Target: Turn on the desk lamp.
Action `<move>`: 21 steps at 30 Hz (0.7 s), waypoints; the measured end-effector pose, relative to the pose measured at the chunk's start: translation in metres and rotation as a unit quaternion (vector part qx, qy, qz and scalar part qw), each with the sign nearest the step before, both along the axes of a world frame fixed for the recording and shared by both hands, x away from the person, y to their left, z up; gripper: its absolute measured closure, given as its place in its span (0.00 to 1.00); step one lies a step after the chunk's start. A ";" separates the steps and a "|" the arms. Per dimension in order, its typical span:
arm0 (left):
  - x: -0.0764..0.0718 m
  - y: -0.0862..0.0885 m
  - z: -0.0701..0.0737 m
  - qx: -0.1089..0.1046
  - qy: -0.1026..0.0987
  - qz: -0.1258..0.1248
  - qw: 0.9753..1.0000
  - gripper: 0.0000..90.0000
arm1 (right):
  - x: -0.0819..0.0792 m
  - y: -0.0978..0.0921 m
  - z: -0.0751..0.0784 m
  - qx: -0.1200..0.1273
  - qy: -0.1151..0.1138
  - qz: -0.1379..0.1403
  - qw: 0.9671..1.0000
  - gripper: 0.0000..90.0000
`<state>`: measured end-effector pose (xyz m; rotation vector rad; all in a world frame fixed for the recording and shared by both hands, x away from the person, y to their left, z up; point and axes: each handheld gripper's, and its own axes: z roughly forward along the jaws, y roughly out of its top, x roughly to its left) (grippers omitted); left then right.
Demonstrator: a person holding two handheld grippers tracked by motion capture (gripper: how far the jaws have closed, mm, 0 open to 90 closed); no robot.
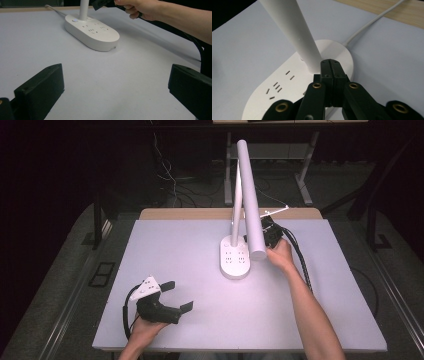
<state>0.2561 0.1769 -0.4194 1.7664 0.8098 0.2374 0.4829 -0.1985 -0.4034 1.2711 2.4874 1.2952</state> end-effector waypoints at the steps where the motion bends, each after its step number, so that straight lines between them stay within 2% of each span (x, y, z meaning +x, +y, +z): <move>1: 0.000 0.000 0.000 0.000 0.000 0.000 1.000 0.00 | -0.001 -0.001 0.002 -0.001 -0.003 0.002 1.000 1.00; 8: -0.001 -0.001 0.000 0.000 0.000 0.000 1.000 0.00 | -0.014 -0.006 0.014 -0.004 -0.013 0.007 1.000 1.00; 17: -0.001 -0.002 0.000 0.000 0.000 -0.001 1.000 0.00 | -0.036 -0.015 0.019 -0.008 -0.023 0.016 1.000 1.00; 21: -0.001 -0.002 0.000 0.000 0.001 0.000 1.000 0.00 | -0.047 -0.020 0.024 0.002 -0.025 0.011 1.000 0.90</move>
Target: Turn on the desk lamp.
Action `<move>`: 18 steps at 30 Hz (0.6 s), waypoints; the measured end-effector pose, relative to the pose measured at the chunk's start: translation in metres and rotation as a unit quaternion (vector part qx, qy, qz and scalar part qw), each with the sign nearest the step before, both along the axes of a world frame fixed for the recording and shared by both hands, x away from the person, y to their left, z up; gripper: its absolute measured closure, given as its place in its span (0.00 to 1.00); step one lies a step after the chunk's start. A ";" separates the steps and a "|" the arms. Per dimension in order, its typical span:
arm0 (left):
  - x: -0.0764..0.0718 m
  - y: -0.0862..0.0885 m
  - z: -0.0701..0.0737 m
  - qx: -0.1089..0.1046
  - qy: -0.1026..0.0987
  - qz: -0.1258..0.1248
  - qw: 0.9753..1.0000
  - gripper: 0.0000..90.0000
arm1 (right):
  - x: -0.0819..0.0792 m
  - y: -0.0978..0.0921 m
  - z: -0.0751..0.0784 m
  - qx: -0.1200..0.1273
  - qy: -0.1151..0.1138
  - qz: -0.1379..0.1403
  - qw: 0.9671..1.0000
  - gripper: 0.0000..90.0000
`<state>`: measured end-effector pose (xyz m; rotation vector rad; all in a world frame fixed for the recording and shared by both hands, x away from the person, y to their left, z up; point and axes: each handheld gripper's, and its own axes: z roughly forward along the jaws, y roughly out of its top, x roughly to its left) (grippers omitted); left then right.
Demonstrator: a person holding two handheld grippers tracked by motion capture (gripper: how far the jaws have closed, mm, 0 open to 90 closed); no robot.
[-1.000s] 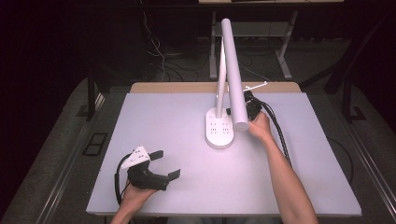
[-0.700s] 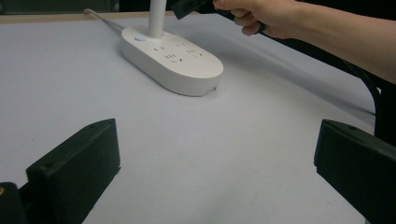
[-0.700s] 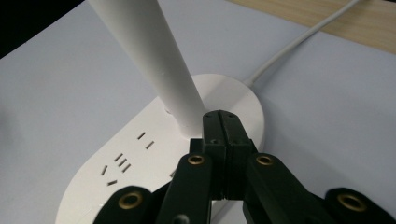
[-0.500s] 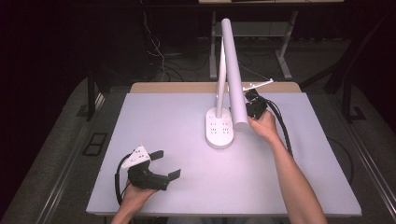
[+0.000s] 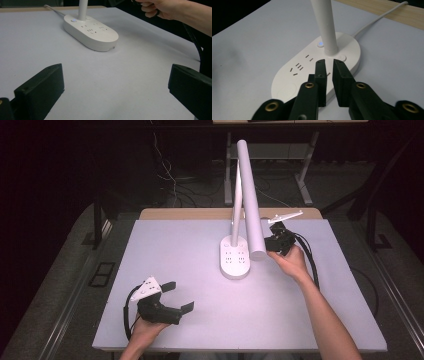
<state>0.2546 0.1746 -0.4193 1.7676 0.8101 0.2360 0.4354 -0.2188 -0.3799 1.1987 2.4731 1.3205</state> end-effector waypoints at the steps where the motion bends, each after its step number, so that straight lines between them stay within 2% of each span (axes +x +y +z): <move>1: 0.000 0.000 0.000 0.000 0.000 0.000 1.000 0.00 | -0.006 -0.002 0.002 -0.002 -0.002 -0.003 1.000 0.82; 2: 0.000 0.000 0.000 0.000 0.000 0.000 1.000 0.00 | -0.006 -0.002 0.002 -0.002 -0.002 -0.003 1.000 0.82; 4: 0.000 -0.001 0.000 0.001 0.000 0.000 1.000 0.00 | -0.012 -0.004 0.004 -0.011 -0.006 -0.007 1.000 0.74; 7: 0.000 -0.001 0.000 0.001 0.000 0.000 1.000 0.00 | -0.021 -0.009 0.006 -0.008 -0.008 -0.013 1.000 0.64; 9: 0.000 -0.001 0.000 0.001 0.000 0.001 1.000 0.00 | -0.027 -0.013 0.008 -0.004 -0.013 -0.017 1.000 0.55; 14: 0.000 -0.001 0.000 -0.003 0.000 0.003 1.000 0.00 | -0.046 -0.019 0.015 0.001 -0.026 -0.024 0.999 0.22; 18: 0.000 0.000 0.000 -0.005 -0.001 0.005 1.000 0.00 | -0.062 -0.025 0.018 0.013 -0.030 -0.011 0.999 0.06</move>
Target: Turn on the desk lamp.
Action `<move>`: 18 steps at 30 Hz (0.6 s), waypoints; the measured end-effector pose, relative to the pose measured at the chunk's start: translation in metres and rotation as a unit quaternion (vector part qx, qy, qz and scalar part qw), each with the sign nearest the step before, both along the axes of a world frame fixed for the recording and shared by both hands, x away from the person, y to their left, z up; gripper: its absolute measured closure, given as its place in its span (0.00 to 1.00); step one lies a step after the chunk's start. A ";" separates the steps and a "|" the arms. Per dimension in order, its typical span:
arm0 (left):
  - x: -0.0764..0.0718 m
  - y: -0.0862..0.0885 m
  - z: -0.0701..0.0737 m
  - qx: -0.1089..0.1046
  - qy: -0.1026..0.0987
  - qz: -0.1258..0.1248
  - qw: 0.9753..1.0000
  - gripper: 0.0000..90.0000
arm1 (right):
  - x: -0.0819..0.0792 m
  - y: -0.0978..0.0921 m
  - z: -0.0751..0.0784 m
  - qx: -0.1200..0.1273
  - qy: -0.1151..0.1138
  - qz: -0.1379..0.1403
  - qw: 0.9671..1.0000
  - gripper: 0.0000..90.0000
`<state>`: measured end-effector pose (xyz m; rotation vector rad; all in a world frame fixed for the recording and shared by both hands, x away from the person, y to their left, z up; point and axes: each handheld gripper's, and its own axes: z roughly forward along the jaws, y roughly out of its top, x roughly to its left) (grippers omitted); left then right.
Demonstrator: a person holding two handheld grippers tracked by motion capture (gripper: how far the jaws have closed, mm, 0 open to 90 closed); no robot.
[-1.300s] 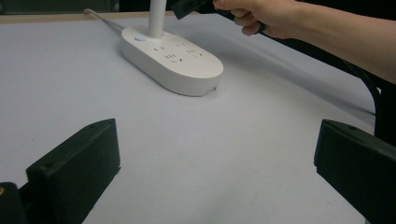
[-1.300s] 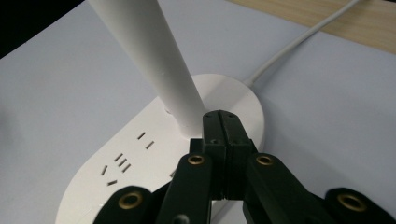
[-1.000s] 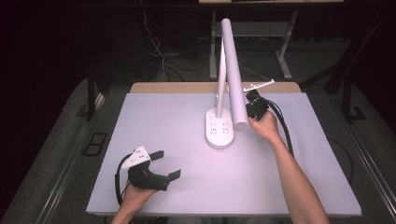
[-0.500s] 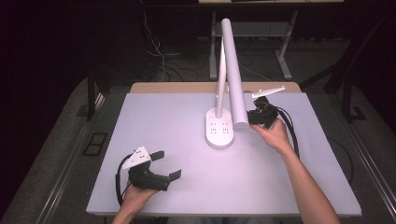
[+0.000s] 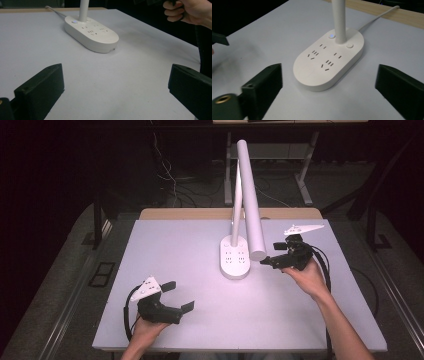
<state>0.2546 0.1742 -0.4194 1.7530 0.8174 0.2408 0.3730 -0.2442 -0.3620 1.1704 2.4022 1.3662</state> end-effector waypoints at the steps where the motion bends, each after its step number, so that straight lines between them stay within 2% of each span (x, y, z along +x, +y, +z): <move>1: 0.000 0.000 0.000 -0.001 0.002 0.001 1.000 0.00 | -0.004 -0.001 0.000 0.000 0.002 0.000 1.000 0.00; 7: -0.001 0.000 0.000 0.002 0.001 0.002 1.000 0.00 | -0.030 -0.013 -0.005 0.007 0.002 -0.005 1.000 0.00; 12: 0.000 -0.001 0.000 0.003 0.001 0.001 1.000 0.00 | -0.053 -0.028 -0.012 0.025 -0.001 -0.020 0.999 0.00; 18: 0.000 -0.001 -0.001 0.006 0.001 0.000 1.000 0.00 | -0.075 -0.042 -0.021 0.028 -0.002 -0.030 0.999 0.00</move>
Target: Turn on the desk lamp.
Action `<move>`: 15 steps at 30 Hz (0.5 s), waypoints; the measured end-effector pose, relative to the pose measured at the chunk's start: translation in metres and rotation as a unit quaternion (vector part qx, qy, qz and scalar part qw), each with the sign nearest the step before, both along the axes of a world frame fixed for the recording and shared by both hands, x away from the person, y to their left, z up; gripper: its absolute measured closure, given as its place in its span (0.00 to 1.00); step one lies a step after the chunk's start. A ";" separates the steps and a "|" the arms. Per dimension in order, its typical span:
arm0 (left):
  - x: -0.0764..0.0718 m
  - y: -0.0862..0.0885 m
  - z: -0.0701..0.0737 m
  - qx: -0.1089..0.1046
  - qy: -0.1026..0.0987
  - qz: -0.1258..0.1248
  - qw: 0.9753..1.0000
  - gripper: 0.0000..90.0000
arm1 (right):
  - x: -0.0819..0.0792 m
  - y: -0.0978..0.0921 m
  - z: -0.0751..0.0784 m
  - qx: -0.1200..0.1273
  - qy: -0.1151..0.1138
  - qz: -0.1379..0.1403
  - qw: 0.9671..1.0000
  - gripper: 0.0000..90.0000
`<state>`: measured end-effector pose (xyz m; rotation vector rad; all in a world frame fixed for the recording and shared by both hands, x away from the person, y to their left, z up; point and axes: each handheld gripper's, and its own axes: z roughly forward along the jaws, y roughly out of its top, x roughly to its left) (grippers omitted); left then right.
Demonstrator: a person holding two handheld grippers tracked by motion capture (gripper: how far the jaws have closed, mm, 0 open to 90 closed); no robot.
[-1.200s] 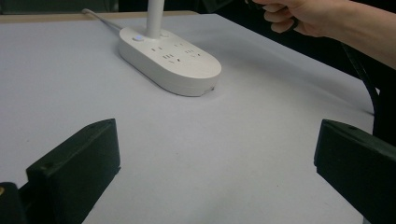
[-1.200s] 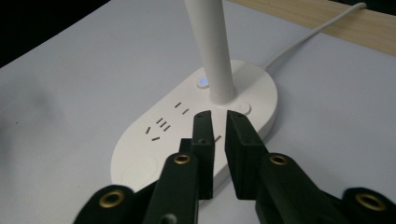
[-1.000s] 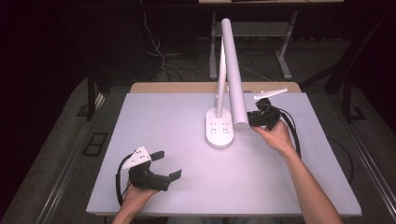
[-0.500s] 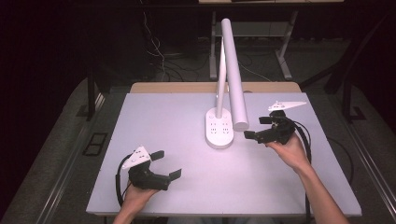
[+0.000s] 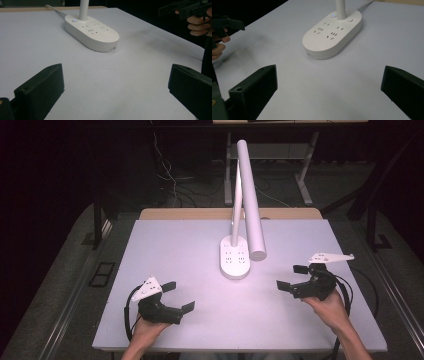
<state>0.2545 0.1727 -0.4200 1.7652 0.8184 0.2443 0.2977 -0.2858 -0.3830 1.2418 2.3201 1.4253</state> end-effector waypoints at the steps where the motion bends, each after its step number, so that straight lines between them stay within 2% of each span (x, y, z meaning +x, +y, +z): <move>1: 0.000 0.000 0.000 0.000 0.000 -0.001 1.000 0.00 | -0.004 -0.002 -0.002 0.002 0.001 -0.002 1.000 0.00; 9: 0.001 0.000 0.000 0.002 0.002 0.000 1.000 0.00 | -0.030 -0.011 -0.022 0.001 0.000 -0.017 1.000 0.00; 15: 0.002 0.000 -0.001 -0.001 0.003 0.002 1.000 0.00 | -0.044 -0.012 -0.026 -0.003 0.002 -0.022 1.000 0.00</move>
